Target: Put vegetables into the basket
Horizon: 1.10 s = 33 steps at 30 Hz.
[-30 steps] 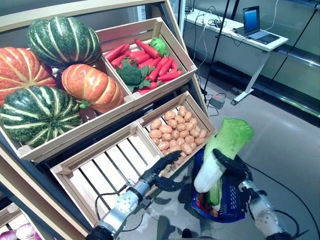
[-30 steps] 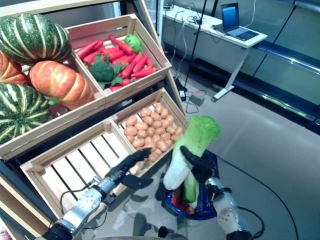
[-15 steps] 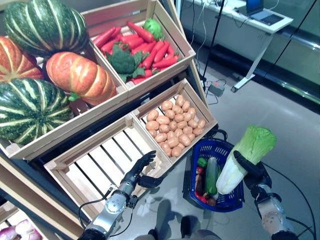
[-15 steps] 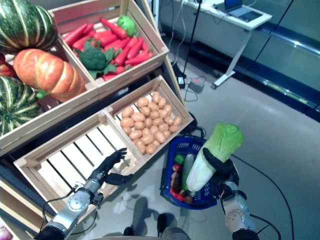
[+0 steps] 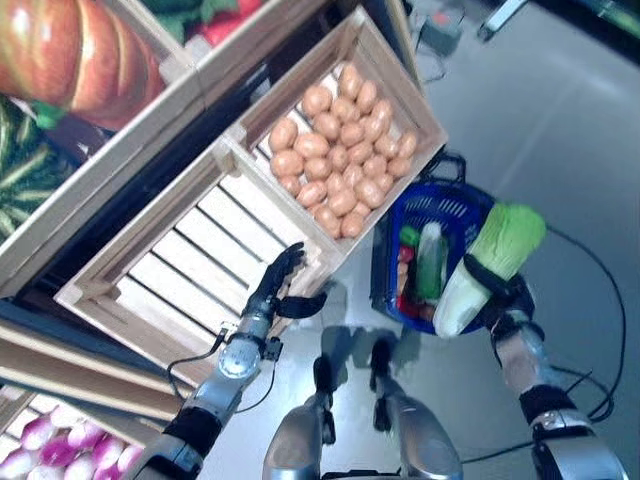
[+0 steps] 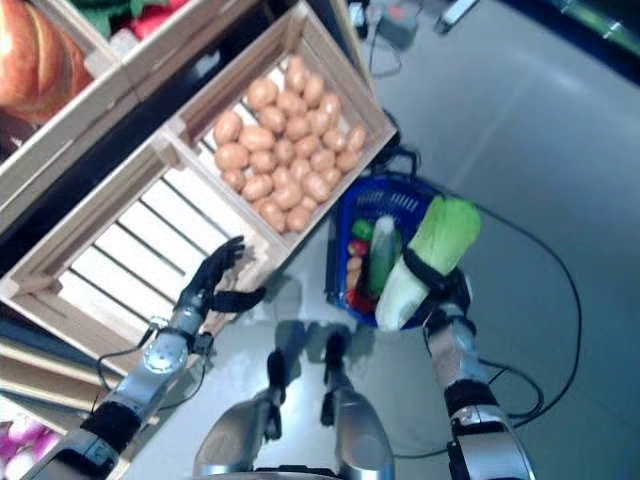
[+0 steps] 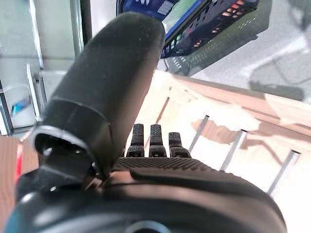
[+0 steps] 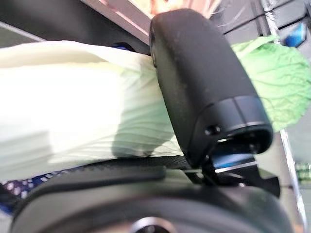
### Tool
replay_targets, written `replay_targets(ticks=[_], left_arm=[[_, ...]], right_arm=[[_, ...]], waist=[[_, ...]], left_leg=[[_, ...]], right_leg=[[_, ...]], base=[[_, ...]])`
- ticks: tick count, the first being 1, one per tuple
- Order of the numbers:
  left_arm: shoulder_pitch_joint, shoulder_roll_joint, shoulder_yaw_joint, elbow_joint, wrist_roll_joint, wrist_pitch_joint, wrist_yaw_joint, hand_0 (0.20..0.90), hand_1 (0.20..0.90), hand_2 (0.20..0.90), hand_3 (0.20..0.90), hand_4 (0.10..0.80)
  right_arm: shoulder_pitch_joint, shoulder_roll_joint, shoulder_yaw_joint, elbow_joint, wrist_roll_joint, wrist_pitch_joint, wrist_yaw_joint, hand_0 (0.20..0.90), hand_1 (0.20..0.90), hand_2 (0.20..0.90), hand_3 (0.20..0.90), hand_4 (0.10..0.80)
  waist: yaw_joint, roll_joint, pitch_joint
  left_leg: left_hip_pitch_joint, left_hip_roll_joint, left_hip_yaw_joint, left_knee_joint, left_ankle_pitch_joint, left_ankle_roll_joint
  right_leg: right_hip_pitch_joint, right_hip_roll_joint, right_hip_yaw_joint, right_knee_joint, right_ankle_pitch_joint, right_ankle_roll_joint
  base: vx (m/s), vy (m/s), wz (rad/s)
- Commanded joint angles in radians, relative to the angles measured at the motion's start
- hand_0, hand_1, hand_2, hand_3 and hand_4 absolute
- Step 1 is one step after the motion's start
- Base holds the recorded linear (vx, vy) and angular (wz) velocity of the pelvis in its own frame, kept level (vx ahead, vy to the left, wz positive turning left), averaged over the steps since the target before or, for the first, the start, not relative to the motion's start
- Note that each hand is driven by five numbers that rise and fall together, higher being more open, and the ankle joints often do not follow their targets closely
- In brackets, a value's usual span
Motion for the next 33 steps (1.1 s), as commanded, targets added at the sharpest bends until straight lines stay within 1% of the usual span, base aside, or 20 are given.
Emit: replay_targets(ticks=[1,3,4,6,7,8,9,10,12,13,14,16,17,19,20,22,25,26,29,33], left_arm=[[-0.063,0.010,0.018,-0.052,-0.100,-0.154,0.061,0.900,0.900,0.900,0.900,0.800],[-0.074,0.000,0.014,-0.081,-0.084,-0.172,0.056,0.900,0.900,0.900,0.900,0.800],[-0.079,0.004,0.012,-0.099,-0.071,-0.173,0.058,0.900,0.900,0.900,0.900,0.800],[-0.099,0.019,0.008,-0.147,-0.052,-0.180,0.067,0.900,0.900,0.900,0.900,0.800],[-0.107,0.023,0.007,-0.157,-0.053,-0.183,0.067,0.900,0.900,0.900,0.900,0.800],[-0.119,0.027,0.005,-0.167,-0.054,-0.186,0.070,0.900,0.900,0.900,0.900,0.800],[-0.124,0.029,0.004,-0.171,-0.054,-0.188,0.073,0.900,0.900,0.900,0.900,0.800],[-0.132,0.033,0.002,-0.179,-0.057,-0.188,0.081,0.900,0.900,0.900,0.900,0.800],[-0.144,0.034,0.003,-0.195,-0.059,-0.182,0.093,0.900,0.900,0.900,0.900,0.800],[-0.145,0.034,0.003,-0.199,-0.058,-0.181,0.097,0.900,0.900,0.900,0.900,0.800],[-0.147,0.039,0.003,-0.213,-0.051,-0.175,0.098,0.900,0.900,0.900,0.900,0.800],[-0.140,0.058,0.004,-0.229,-0.023,-0.169,0.096,0.900,0.900,0.900,0.900,0.800],[-0.135,0.063,0.004,-0.232,-0.023,-0.164,0.094,0.900,0.900,0.900,0.900,0.800],[-0.115,0.072,0.004,-0.228,-0.050,-0.160,0.091,0.900,0.900,0.900,0.900,0.800],[-0.116,0.074,0.005,-0.227,-0.053,-0.164,0.090,0.900,0.900,0.900,0.900,0.800],[-0.099,0.073,0.007,-0.228,-0.055,-0.180,0.092,0.900,0.900,0.900,0.900,0.800],[-0.078,0.067,0.007,-0.237,-0.050,-0.202,0.097,0.900,0.900,0.900,0.900,0.800],[-0.068,0.065,0.010,-0.245,-0.046,-0.206,0.098,0.900,0.900,0.900,0.900,0.800],[-0.055,0.069,0.015,-0.258,-0.053,-0.210,0.095,0.900,0.900,0.900,0.900,0.800],[-0.039,0.079,0.025,-0.278,-0.057,-0.205,0.081,0.900,0.900,0.900,0.900,0.800]], right_arm=[[-0.144,-0.103,-0.008,0.006,-0.017,-0.166,-0.024,0.300,0.300,0.300,0.300,0.400],[-0.176,-0.123,0.007,-0.004,-0.022,-0.174,-0.063,0.300,0.300,0.300,0.300,0.400],[-0.183,-0.132,0.008,-0.011,-0.023,-0.171,-0.075,0.300,0.300,0.300,0.300,0.400],[-0.217,-0.161,0.003,-0.006,-0.035,-0.160,-0.103,0.300,0.300,0.300,0.300,0.400],[-0.230,-0.170,0.002,0.002,-0.032,-0.157,-0.109,0.300,0.300,0.300,0.300,0.400],[-0.247,-0.180,0.000,0.015,-0.028,-0.152,-0.110,0.300,0.300,0.300,0.300,0.400],[-0.253,-0.183,0.000,0.019,-0.024,-0.148,-0.110,0.300,0.300,0.300,0.300,0.400],[-0.267,-0.191,-0.001,0.025,-0.011,-0.143,-0.107,0.300,0.300,0.300,0.300,0.400],[-0.297,-0.208,0.000,0.034,-0.031,-0.135,-0.111,0.300,0.300,0.300,0.300,0.400],[-0.300,-0.212,0.000,0.035,-0.040,-0.134,-0.114,0.300,0.300,0.300,0.300,0.400],[-0.302,-0.223,-0.001,0.039,-0.050,-0.134,-0.122,0.300,0.300,0.300,0.300,0.400],[-0.302,-0.243,-0.015,0.040,-0.060,-0.145,-0.160,0.300,0.300,0.300,0.300,0.400],[-0.299,-0.245,-0.018,0.039,-0.059,-0.146,-0.165,0.300,0.300,0.300,0.300,0.400],[-0.302,-0.258,-0.036,0.036,-0.065,-0.129,-0.181,0.300,0.300,0.300,0.300,0.400],[-0.306,-0.261,-0.039,0.038,-0.068,-0.127,-0.181,0.300,0.300,0.300,0.300,0.400],[-0.316,-0.272,-0.039,0.040,-0.078,-0.119,-0.195,0.300,0.300,0.300,0.300,0.400],[-0.338,-0.282,-0.033,0.043,-0.096,-0.109,-0.205,0.300,0.300,0.300,0.300,0.400],[-0.345,-0.287,-0.032,0.038,-0.109,-0.101,-0.207,0.900,0.900,0.900,0.900,0.800],[-0.347,-0.293,-0.028,0.029,-0.112,-0.089,-0.185,0.900,0.900,0.900,0.900,0.800],[-0.323,-0.303,-0.034,0.010,-0.067,-0.082,-0.136,0.900,0.900,0.900,0.900,0.800]], waist=[[0.018,0.014,-0.020],[0.019,0.025,-0.007],[0.020,0.028,-0.002],[0.023,0.040,0.014],[0.022,0.044,0.018],[0.022,0.048,0.026],[0.021,0.049,0.029],[0.020,0.051,0.041],[0.019,0.056,0.053],[0.019,0.056,0.053],[0.020,0.058,0.053],[0.014,0.057,0.053],[0.015,0.056,0.053],[0.016,0.054,0.053],[0.014,0.054,0.053],[0.016,0.058,0.053],[0.017,0.065,0.053],[0.016,0.066,0.053],[0.016,0.068,0.053],[0.019,0.061,0.053]], left_leg=[[-0.079,-0.019,-0.055,0.120,-0.080,-0.026],[-0.103,-0.022,-0.063,0.120,-0.068,-0.041],[-0.109,-0.025,-0.067,0.118,-0.065,-0.043],[-0.137,-0.039,-0.083,0.136,-0.066,-0.043],[-0.150,-0.041,-0.083,0.155,-0.072,-0.042],[-0.172,-0.046,-0.086,0.191,-0.083,-0.041],[-0.181,-0.048,-0.087,0.208,-0.088,-0.041],[-0.206,-0.051,-0.088,0.258,-0.103,-0.039],[-0.277,-0.053,-0.077,0.375,-0.148,-0.027],[-0.288,-0.052,-0.072,0.394,-0.156,-0.024],[-0.317,-0.051,-0.066,0.445,-0.179,-0.019],[-0.404,-0.046,-0.056,0.588,-0.242,0.001],[-0.412,-0.045,-0.055,0.604,-0.251,0.004],[-0.480,-0.047,-0.063,0.692,-0.282,0.015],[-0.508,-0.047,-0.063,0.721,-0.286,0.020],[-0.540,-0.047,-0.066,0.753,-0.294,0.022],[-0.579,-0.044,-0.071,0.788,-0.301,0.022],[-0.590,-0.042,-0.073,0.802,-0.304,0.020],[-0.599,-0.037,-0.075,0.817,-0.308,0.018],[-0.604,-0.034,-0.080,0.836,-0.309,0.020]], right_leg=[[0.038,-0.004,-0.009,0.057,-0.110,0.013],[0.033,0.001,-0.021,0.047,-0.117,0.000],[0.027,0.002,-0.027,0.051,-0.121,-0.003],[-0.012,0.000,-0.042,0.103,-0.145,-0.011],[-0.031,-0.003,-0.051,0.134,-0.158,-0.015],[-0.061,-0.010,-0.061,0.184,-0.176,-0.019],[-0.073,-0.013,-0.062,0.204,-0.183,-0.021],[-0.103,-0.018,-0.063,0.260,-0.200,-0.026],[-0.186,-0.043,-0.075,0.407,-0.251,-0.036],[-0.199,-0.048,-0.077,0.430,-0.260,-0.039],[-0.233,-0.062,-0.081,0.496,-0.281,-0.046],[-0.329,-0.095,-0.070,0.663,-0.336,-0.060],[-0.339,-0.098,-0.067,0.681,-0.343,-0.061],[-0.409,-0.114,-0.055,0.776,-0.372,-0.068],[-0.434,-0.120,-0.058,0.802,-0.378,-0.076],[-0.467,-0.124,-0.055,0.835,-0.386,-0.079],[-0.505,-0.122,-0.053,0.870,-0.396,-0.088],[-0.515,-0.121,-0.052,0.885,-0.402,-0.092],[-0.522,-0.115,-0.050,0.895,-0.407,-0.098],[-0.524,-0.107,-0.053,0.909,-0.410,-0.104]], base=[[0.003,-0.160,0.15],[-0.015,-0.147,0.12],[-0.057,-0.111,-0.01],[-0.070,-0.081,0.20],[-0.089,-0.058,0.40],[-0.073,-0.044,0.30],[-0.093,-0.032,0.22],[-0.105,-0.022,0.13],[-0.114,-0.004,0.12],[-0.069,0.003,0.13],[-0.052,-0.018,0.18],[-0.054,-0.058,0.23],[-0.035,-0.069,0.30],[-0.043,-0.080,0.25],[-0.050,-0.082,0.10],[-0.026,-0.066,0.07],[-0.009,-0.057,0.04],[0.006,-0.047,0.01],[0.017,-0.042,-0.01],[0.028,-0.041,0.00]])
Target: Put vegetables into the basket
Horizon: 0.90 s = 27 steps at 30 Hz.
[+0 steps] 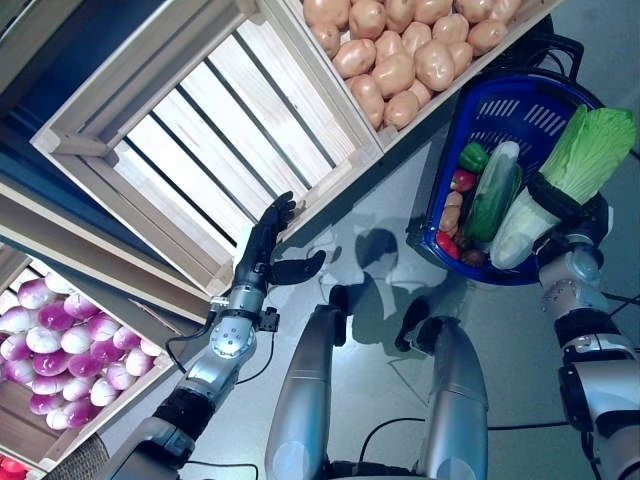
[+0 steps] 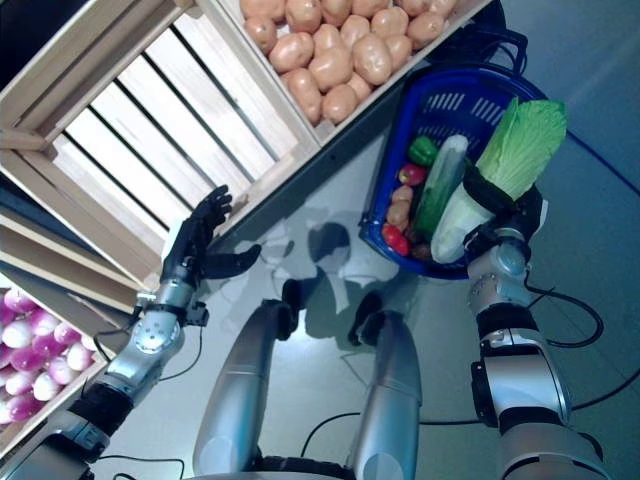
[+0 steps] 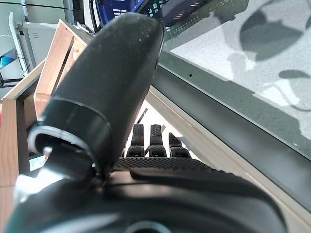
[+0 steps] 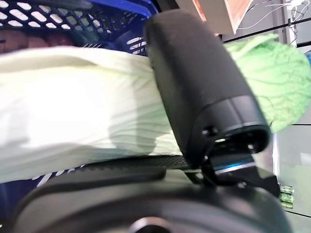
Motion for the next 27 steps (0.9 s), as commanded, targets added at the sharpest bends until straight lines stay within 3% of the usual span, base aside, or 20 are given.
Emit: replay_targets(ticks=[1,11,16,22,27], left_arm=[[-0.014,0.007,0.044,-0.155,0.010,-0.133,-0.002,0.900,0.900,0.900,0.900,0.800],[0.004,0.014,0.023,-0.145,0.005,-0.149,-0.031,0.900,0.900,0.900,0.900,0.800],[0.021,0.014,0.026,-0.144,-0.002,-0.161,-0.046,0.900,0.900,0.900,0.900,0.800],[0.034,0.008,0.033,-0.142,0.002,-0.165,-0.056,0.900,0.900,0.900,0.900,0.800],[0.043,-0.007,0.030,-0.096,0.015,-0.154,-0.046,0.900,0.900,0.900,0.900,0.800]], right_arm=[[-0.034,-0.136,-0.036,-0.112,0.004,-0.075,0.048,0.900,0.900,0.900,0.900,0.800],[0.007,-0.094,-0.047,-0.106,0.030,-0.089,0.113,0.900,0.900,0.900,0.900,0.800],[0.019,-0.094,-0.050,-0.104,0.025,-0.093,0.125,0.900,0.900,0.900,0.900,0.800],[0.049,-0.082,-0.071,-0.121,0.075,-0.106,0.143,0.900,0.900,0.900,0.900,0.800],[0.094,-0.027,-0.079,-0.169,0.118,-0.114,0.158,0.900,0.900,0.900,0.900,0.800]], waist=[[-0.006,0.017,-0.006],[0.004,0.009,-0.006],[0.004,0.006,-0.006],[0.009,-0.010,-0.015],[0.005,-0.031,-0.067]], left_leg=[[0.072,-0.028,0.033,0.040,-0.093,0.054],[0.142,-0.021,0.021,0.042,-0.075,0.041],[0.168,-0.012,0.013,0.058,-0.062,0.037],[0.290,0.001,0.010,-0.005,-0.047,0.026],[0.397,0.017,0.025,-0.088,-0.039,0.015]], right_leg=[[0.111,0.056,-0.017,-0.011,0.013,-0.057],[0.195,0.074,-0.028,-0.030,0.006,-0.066],[0.233,0.076,-0.035,-0.028,-0.002,-0.084],[0.363,0.103,-0.031,-0.118,0.010,-0.088],[0.474,0.117,-0.028,-0.224,0.029,-0.084]], base=[[0.034,-0.036,-0.03],[0.025,-0.008,0.00],[0.004,0.013,0.02],[0.007,0.057,-0.01],[0.022,0.119,-0.05]])
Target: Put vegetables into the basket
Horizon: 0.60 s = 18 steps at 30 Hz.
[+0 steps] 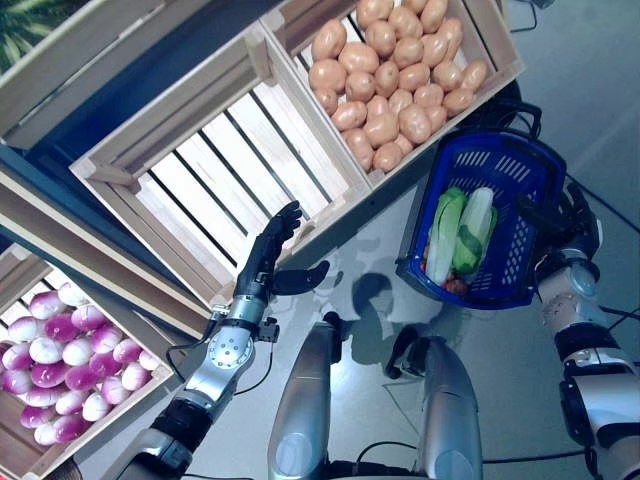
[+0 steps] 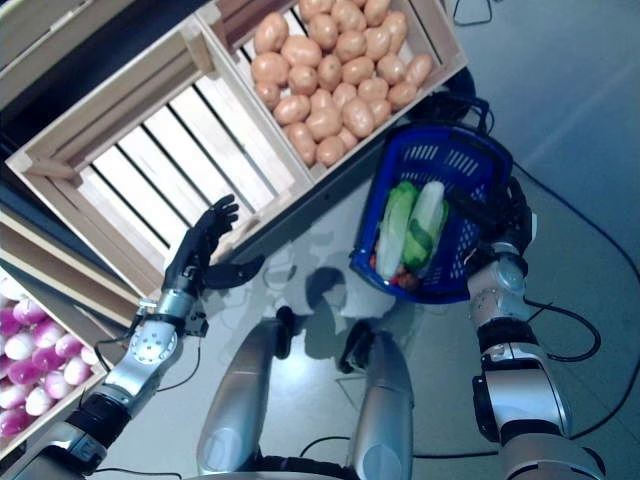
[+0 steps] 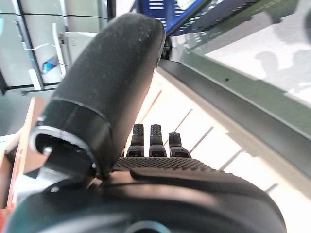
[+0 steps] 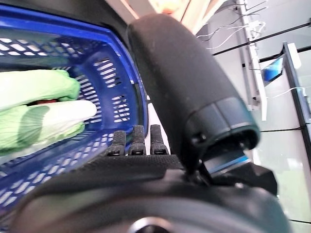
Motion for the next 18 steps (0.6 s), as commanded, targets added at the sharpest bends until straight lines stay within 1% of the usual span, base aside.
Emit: replay_targets(ticks=[1,3,5,6,7,9,12,18], left_arm=[[-0.008,-0.014,0.030,-0.073,0.015,-0.109,0.019,0.900,0.900,0.900,0.900,0.800],[-0.009,-0.029,0.022,-0.049,0.015,-0.093,0.031,0.900,0.900,0.900,0.900,0.800],[0.004,-0.061,0.014,0.004,0.050,-0.073,0.048,0.900,0.900,0.900,0.900,0.800],[0.011,-0.065,0.012,0.011,0.064,-0.066,0.055,0.900,0.900,0.900,0.900,0.800],[0.028,-0.082,0.010,0.041,0.082,-0.051,0.059,0.900,0.900,0.900,0.900,0.800],[0.039,-0.091,0.009,0.056,0.094,-0.047,0.062,0.900,0.900,0.900,0.900,0.800],[0.080,-0.127,0.008,0.133,0.123,-0.031,0.071,0.900,0.900,0.900,0.900,0.800],[0.131,-0.175,0.005,0.235,0.169,-0.026,0.077,0.900,0.900,0.900,0.900,0.800]], right_arm=[[0.016,-0.005,-0.055,-0.130,0.064,-0.121,0.066,0.900,0.900,0.900,0.900,0.800],[0.046,0.047,-0.041,-0.150,0.052,-0.131,0.067,0.900,0.900,0.900,0.900,0.800],[0.116,0.153,0.006,-0.212,0.025,-0.157,0.055,0.900,0.900,0.900,0.900,0.800],[0.135,0.171,0.016,-0.231,0.023,-0.156,0.052,0.900,0.900,0.900,0.900,0.800],[0.186,0.216,0.039,-0.264,-0.009,-0.157,0.041,0.900,0.900,0.900,0.900,0.800],[0.213,0.233,0.050,-0.281,-0.023,-0.160,0.040,0.900,0.900,0.900,0.900,0.800],[0.310,0.285,0.100,-0.323,-0.084,-0.163,0.060,0.900,0.900,0.900,0.900,0.800],[0.440,0.351,0.190,-0.346,-0.144,-0.150,0.092,0.900,0.900,0.900,0.900,0.800]], waist=[[-0.001,-0.034,-0.086],[-0.003,-0.044,-0.112],[-0.010,-0.064,-0.174],[-0.011,-0.069,-0.183],[-0.016,-0.075,-0.225],[-0.018,-0.077,-0.243],[-0.029,-0.078,-0.311],[-0.045,-0.075,-0.383]], left_leg=[[0.140,-0.012,0.060,-0.032,-0.018,0.038],[0.190,-0.010,0.069,-0.089,-0.012,0.035],[0.297,-0.013,0.085,-0.238,-0.005,0.035],[0.331,-0.016,0.091,-0.280,0.005,0.035],[0.384,-0.024,0.092,-0.360,0.021,0.034],[0.421,-0.029,0.095,-0.413,0.037,0.033],[0.525,-0.044,0.100,-0.574,0.086,0.032],[0.631,-0.046,0.109,-0.760,0.141,0.037]], right_leg=[[0.196,0.062,0.003,-0.142,0.049,-0.076],[0.242,0.068,0.007,-0.201,0.066,-0.065],[0.333,0.084,0.021,-0.349,0.108,-0.038],[0.363,0.088,0.025,-0.389,0.123,-0.033],[0.413,0.098,0.037,-0.473,0.147,-0.017],[0.447,0.105,0.043,-0.524,0.164,-0.011],[0.534,0.126,0.065,-0.666,0.210,0.012],[0.601,0.142,0.084,-0.793,0.262,0.032]], base=[[0.043,0.116,-0.13],[0.095,0.098,-0.14],[0.186,0.107,-0.18],[0.212,0.118,-0.30],[0.141,0.082,-0.28],[0.133,0.078,-0.14],[0.144,0.097,-0.08],[0.047,0.057,-0.08]])
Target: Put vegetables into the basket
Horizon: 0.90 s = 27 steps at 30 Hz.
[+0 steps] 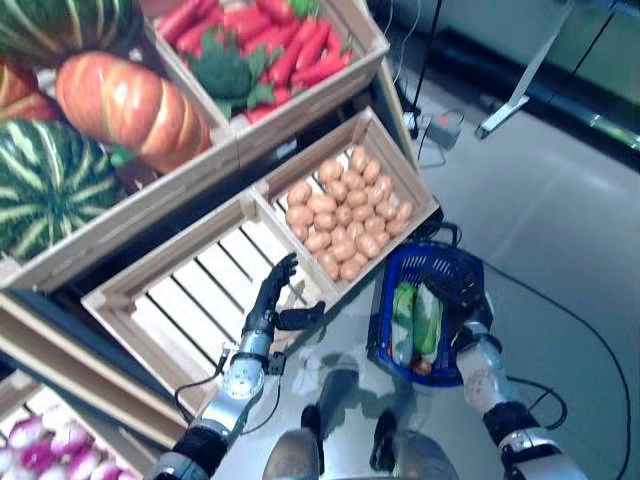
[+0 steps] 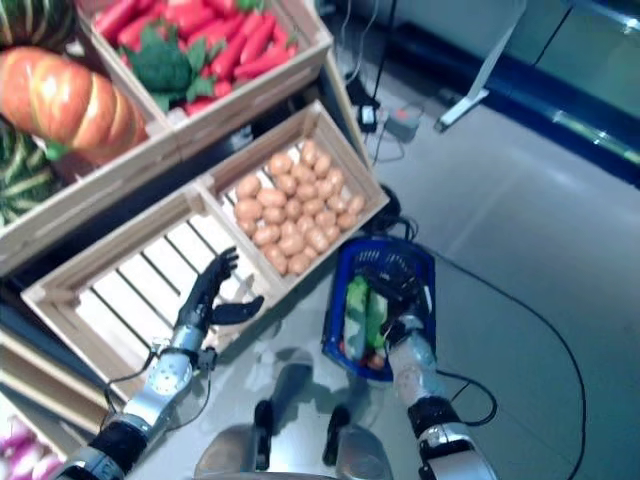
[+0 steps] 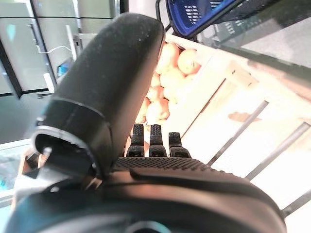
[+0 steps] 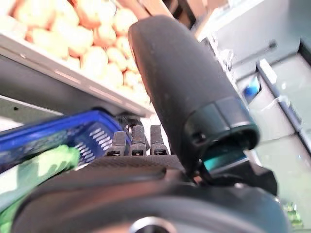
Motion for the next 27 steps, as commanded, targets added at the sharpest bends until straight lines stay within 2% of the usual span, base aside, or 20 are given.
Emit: replay_targets(ticks=[1,6,10,13,16,17,27], left_arm=[[-0.012,-0.034,0.004,0.013,0.051,-0.067,0.024,0.900,0.900,0.900,0.900,0.800],[0.006,-0.075,0.016,0.087,0.081,-0.077,0.018,0.900,0.900,0.900,0.900,0.800],[0.011,-0.097,0.018,0.139,0.108,-0.051,0.008,0.900,0.900,0.900,0.900,0.800],[0.027,-0.110,0.038,0.193,0.073,-0.026,-0.027,0.900,0.900,0.900,0.900,0.800],[0.037,-0.121,0.052,0.243,0.076,0.002,-0.077,0.900,0.900,0.900,0.900,0.800],[0.040,-0.129,0.050,0.279,0.071,0.032,-0.127,0.900,0.900,0.900,0.900,0.800],[0.020,-0.155,0.023,0.385,0.039,0.100,-0.169,0.900,0.900,0.900,0.900,0.800]], right_arm=[[-0.003,0.010,0.013,-0.043,-0.059,-0.095,0.069,0.900,0.900,0.900,0.900,0.800],[0.065,0.039,0.060,-0.040,-0.128,-0.067,0.109,0.900,0.900,0.900,0.900,0.800],[0.090,0.031,0.110,-0.033,-0.258,-0.052,0.130,0.900,0.900,0.900,0.900,0.800],[0.116,0.021,0.146,-0.033,-0.336,-0.067,0.162,0.900,0.900,0.900,0.900,0.800],[0.133,0.022,0.163,-0.027,-0.349,-0.067,0.173,0.900,0.900,0.900,0.900,0.800],[0.141,0.028,0.167,-0.013,-0.332,-0.056,0.181,0.900,0.900,0.900,0.900,0.800],[0.166,0.068,0.221,0.010,-0.332,0.004,0.197,0.900,0.900,0.900,0.900,0.800]], waist=[[-0.005,0.000,-0.096],[-0.019,-0.001,-0.125],[-0.020,-0.005,-0.136],[-0.020,-0.011,-0.139],[-0.019,-0.015,-0.139],[-0.019,-0.015,-0.138],[-0.025,-0.005,-0.128]], left_leg=[[0.036,-0.049,0.017,-0.092,0.009,0.046],[0.055,-0.049,0.022,-0.133,0.020,0.039],[0.055,-0.055,0.012,-0.133,0.015,0.043],[0.063,-0.057,0.009,-0.133,0.011,0.046],[0.067,-0.060,0.002,-0.133,0.009,0.048],[0.068,-0.061,-0.003,-0.133,0.009,0.049],[0.073,-0.070,-0.035,-0.133,0.008,0.055]], right_leg=[[0.062,0.027,0.039,-0.115,0.067,-0.055],[0.104,0.035,0.035,-0.206,0.109,-0.046],[0.106,0.035,0.036,-0.207,0.108,-0.042],[0.115,0.034,0.030,-0.207,0.105,-0.040],[0.123,0.033,0.025,-0.207,0.101,-0.038],[0.126,0.033,0.023,-0.206,0.099,-0.038],[0.140,0.027,0.018,-0.207,0.091,-0.034]], base=[[0.012,0.041,0.02],[0.005,0.038,0.01],[0.000,0.000,0.00],[0.022,0.004,0.02],[0.047,0.009,0.06],[0.040,0.015,0.04],[0.031,0.022,0.08]])
